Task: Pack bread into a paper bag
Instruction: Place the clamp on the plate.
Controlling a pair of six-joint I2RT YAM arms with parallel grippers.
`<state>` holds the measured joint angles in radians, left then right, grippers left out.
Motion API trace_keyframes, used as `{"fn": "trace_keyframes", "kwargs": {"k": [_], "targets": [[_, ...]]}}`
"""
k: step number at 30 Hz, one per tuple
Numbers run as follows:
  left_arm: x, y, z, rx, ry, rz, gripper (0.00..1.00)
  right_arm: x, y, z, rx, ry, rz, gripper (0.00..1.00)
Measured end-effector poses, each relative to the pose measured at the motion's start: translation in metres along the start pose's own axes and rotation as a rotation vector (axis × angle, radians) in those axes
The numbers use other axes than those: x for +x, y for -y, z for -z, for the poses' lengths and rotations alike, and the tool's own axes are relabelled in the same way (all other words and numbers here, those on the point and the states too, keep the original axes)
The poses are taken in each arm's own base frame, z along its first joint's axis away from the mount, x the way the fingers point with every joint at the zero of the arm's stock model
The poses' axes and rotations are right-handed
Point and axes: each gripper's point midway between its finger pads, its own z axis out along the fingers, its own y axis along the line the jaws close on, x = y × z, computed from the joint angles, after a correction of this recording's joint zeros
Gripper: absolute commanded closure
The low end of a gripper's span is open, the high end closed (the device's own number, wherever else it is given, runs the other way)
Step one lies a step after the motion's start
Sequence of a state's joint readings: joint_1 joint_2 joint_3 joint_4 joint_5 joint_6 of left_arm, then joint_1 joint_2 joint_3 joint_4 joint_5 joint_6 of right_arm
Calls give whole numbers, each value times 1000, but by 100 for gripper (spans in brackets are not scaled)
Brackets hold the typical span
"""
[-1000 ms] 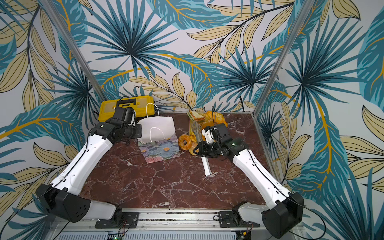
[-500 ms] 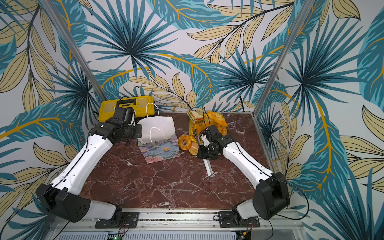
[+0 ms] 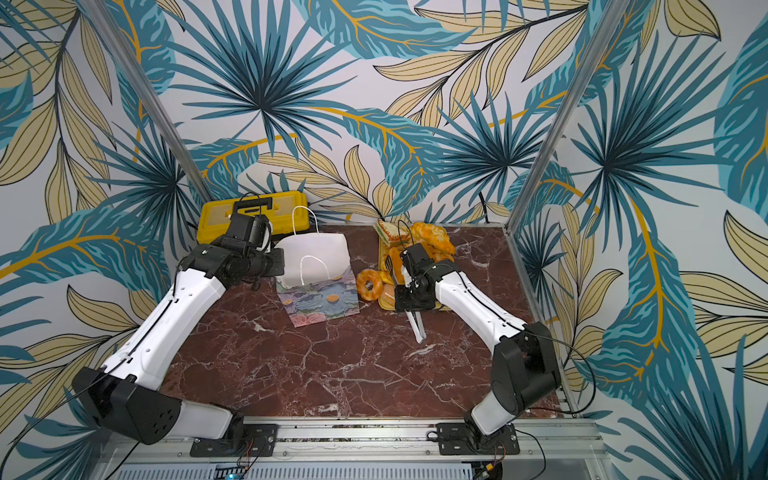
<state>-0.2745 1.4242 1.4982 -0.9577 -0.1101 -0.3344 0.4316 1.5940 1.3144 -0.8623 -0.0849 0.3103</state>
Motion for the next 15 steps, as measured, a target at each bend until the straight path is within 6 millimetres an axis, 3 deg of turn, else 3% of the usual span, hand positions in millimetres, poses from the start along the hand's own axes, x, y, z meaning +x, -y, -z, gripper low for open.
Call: {"fn": "trace_keyframes", "kwargs": {"k": [5, 15], "targets": [[1, 3, 0, 17, -6, 5, 100, -8, 2, 2, 27, 12, 12, 43], [3, 5, -1, 30, -12, 13, 100, -14, 8, -32, 82, -68, 30, 42]]}}
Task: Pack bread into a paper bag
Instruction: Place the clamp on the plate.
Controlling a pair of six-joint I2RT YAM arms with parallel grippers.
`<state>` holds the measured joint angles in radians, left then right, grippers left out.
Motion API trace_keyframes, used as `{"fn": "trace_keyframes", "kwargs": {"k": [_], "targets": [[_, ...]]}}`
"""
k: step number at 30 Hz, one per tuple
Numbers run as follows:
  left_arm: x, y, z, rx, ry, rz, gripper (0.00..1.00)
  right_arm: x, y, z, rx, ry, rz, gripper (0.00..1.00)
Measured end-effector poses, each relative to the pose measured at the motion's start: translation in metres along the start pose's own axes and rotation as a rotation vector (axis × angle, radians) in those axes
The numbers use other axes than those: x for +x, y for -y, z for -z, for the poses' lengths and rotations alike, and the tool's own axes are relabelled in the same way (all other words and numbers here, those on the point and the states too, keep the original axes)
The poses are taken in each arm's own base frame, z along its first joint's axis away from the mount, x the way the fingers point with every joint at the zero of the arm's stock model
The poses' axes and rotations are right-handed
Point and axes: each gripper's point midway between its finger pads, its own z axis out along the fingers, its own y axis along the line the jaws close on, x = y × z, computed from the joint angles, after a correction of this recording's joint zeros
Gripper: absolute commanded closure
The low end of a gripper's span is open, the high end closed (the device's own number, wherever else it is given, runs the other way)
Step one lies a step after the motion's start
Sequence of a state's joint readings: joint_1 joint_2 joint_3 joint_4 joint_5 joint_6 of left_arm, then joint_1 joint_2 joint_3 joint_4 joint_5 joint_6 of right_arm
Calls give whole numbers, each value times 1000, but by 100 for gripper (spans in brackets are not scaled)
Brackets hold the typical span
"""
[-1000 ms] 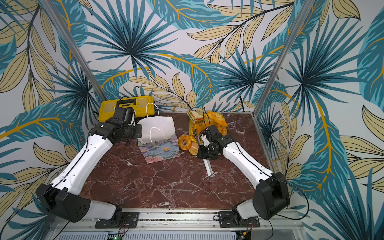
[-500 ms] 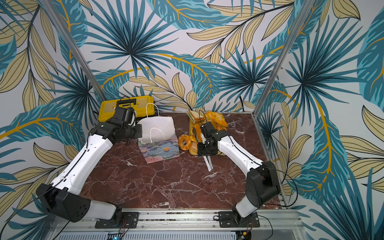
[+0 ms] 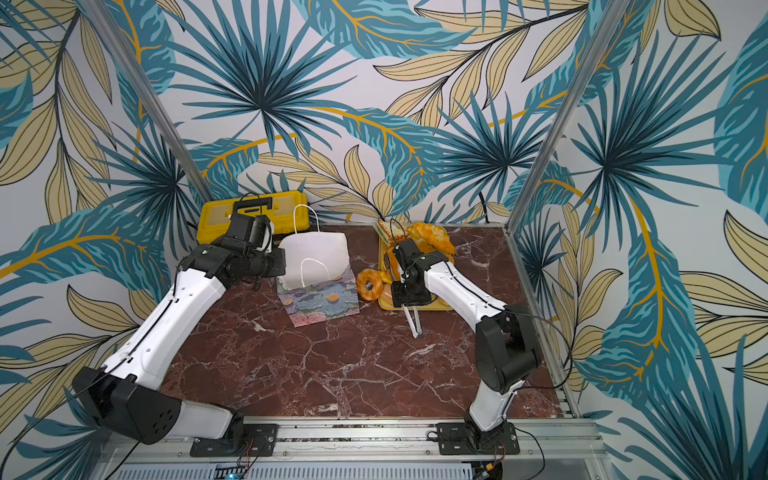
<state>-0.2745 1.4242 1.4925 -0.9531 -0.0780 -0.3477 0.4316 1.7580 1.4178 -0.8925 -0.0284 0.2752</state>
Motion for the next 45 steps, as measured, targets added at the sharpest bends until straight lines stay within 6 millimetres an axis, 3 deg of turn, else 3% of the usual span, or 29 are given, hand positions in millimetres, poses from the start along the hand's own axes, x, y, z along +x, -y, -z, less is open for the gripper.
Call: {"fn": "trace_keyframes", "kwargs": {"k": [29, 40, 45], "targets": [[5, 3, -4, 18, -16, 1, 100, 28, 12, -25, 57, -133, 22, 34], [5, 3, -4, 18, -16, 1, 100, 33, 16, -31, 79, -165, 30, 41], [5, 3, -4, 18, -16, 1, 100, 33, 16, -31, 79, -164, 29, 37]]}}
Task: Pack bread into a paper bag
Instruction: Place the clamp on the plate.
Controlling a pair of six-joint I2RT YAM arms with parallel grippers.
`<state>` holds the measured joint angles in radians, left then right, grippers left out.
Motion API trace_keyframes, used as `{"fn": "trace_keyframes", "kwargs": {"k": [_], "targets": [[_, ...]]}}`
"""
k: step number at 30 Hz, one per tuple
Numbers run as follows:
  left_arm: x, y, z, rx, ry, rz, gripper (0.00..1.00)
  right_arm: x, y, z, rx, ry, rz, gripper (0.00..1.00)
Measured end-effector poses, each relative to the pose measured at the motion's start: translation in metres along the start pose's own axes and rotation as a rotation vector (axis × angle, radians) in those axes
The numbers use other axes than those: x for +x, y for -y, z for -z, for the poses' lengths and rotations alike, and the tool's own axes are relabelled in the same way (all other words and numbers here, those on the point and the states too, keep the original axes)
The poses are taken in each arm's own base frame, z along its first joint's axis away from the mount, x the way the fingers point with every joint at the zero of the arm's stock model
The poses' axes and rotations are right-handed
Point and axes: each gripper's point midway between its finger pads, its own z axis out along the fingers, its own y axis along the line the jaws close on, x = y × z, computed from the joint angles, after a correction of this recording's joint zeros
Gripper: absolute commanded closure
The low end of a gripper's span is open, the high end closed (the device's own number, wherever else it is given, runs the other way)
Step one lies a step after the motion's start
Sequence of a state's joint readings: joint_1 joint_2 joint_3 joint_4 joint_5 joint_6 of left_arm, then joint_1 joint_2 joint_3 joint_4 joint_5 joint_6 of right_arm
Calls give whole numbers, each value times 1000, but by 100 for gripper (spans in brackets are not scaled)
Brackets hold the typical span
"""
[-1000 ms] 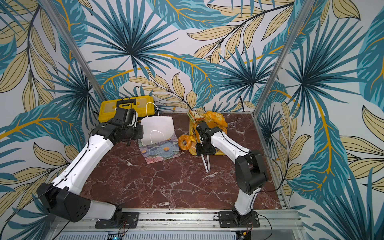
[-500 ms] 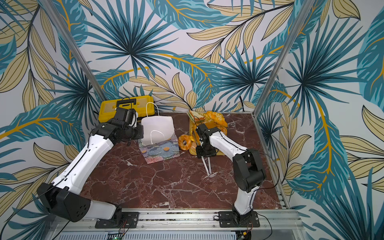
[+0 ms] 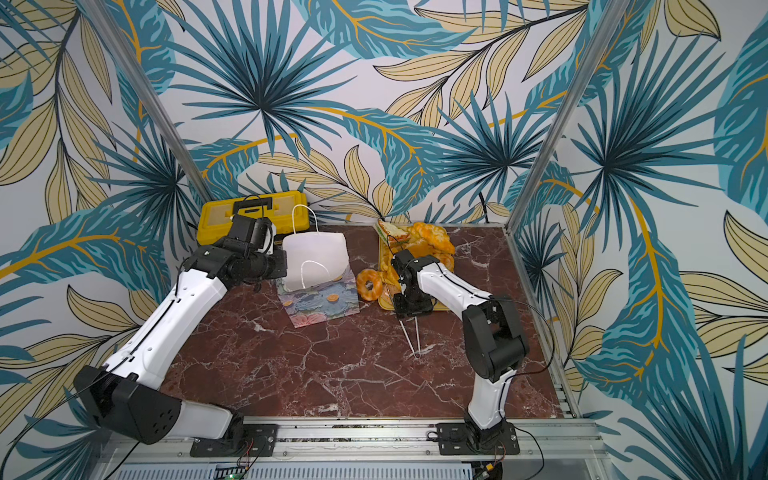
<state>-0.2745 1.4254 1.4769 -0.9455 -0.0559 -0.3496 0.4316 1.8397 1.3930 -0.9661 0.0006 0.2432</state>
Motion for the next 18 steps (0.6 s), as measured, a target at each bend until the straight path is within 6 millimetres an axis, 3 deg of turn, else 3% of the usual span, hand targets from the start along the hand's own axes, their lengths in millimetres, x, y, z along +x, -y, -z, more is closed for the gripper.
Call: {"fn": "trace_keyframes", "kwargs": {"k": [7, 11, 18], "targets": [[0, 0, 0, 0, 0, 0, 100, 9, 5, -11, 13, -2, -5, 15], [-1, 0, 0, 1, 3, 0, 99, 25, 11, -18, 27, -3, -11, 12], [-2, 1, 0, 3, 6, 0, 99, 13, 9, -13, 9, 75, -15, 13]]}}
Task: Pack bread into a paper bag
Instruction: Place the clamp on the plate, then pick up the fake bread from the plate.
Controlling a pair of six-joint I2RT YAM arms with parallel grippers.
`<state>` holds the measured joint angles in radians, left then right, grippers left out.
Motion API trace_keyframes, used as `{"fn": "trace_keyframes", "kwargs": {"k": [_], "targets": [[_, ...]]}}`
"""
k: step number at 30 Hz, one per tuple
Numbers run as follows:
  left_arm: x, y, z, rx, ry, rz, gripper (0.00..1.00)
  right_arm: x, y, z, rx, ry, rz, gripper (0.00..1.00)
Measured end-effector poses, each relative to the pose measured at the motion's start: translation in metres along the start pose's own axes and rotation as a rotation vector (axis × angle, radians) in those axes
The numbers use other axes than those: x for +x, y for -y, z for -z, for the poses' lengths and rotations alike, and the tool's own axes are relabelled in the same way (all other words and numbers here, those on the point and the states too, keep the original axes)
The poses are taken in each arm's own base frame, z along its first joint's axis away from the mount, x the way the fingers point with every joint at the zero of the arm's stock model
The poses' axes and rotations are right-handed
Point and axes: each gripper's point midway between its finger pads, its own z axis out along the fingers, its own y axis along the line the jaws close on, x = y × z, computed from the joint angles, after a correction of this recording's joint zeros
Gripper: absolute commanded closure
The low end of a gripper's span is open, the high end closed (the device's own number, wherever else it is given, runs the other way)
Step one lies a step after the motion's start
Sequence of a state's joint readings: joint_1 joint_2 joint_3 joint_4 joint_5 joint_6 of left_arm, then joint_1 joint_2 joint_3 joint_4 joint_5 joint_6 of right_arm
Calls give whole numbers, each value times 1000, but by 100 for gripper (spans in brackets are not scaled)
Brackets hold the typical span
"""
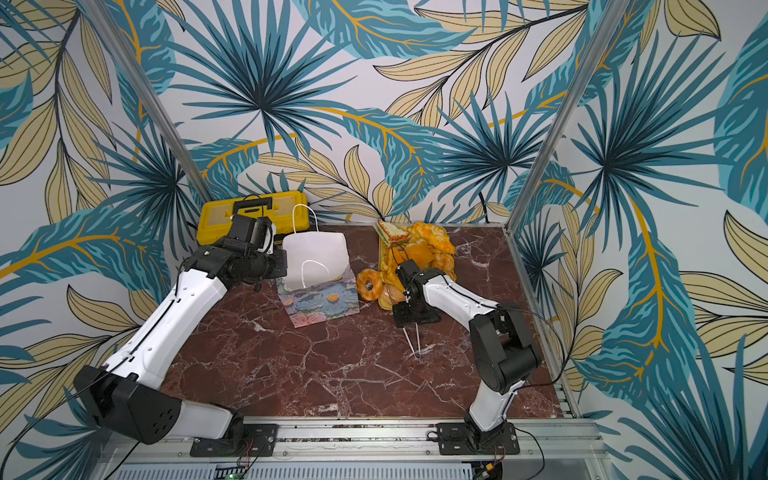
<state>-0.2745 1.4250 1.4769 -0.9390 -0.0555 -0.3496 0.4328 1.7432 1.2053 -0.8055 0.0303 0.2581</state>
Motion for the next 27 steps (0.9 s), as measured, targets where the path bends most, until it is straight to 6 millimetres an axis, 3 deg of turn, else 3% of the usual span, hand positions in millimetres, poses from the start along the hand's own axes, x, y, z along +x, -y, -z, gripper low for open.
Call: {"fn": "trace_keyframes", "kwargs": {"k": [10, 12, 17, 20, 27], "targets": [[1, 0, -2, -1, -3, 1, 97, -9, -6, -12, -15, 17, -12, 23], [1, 0, -2, 0, 0, 2, 97, -9, -8, -16, -18, 14, -15, 29], [2, 0, -3, -1, -2, 2, 97, -9, -13, -20, -27, 10, -14, 57], [2, -1, -3, -1, -3, 2, 97, -10, -14, -20, -30, 19, -19, 67], [2, 0, -3, 0, -1, 2, 97, -4, -11, -9, -31, 37, -19, 71]]}}
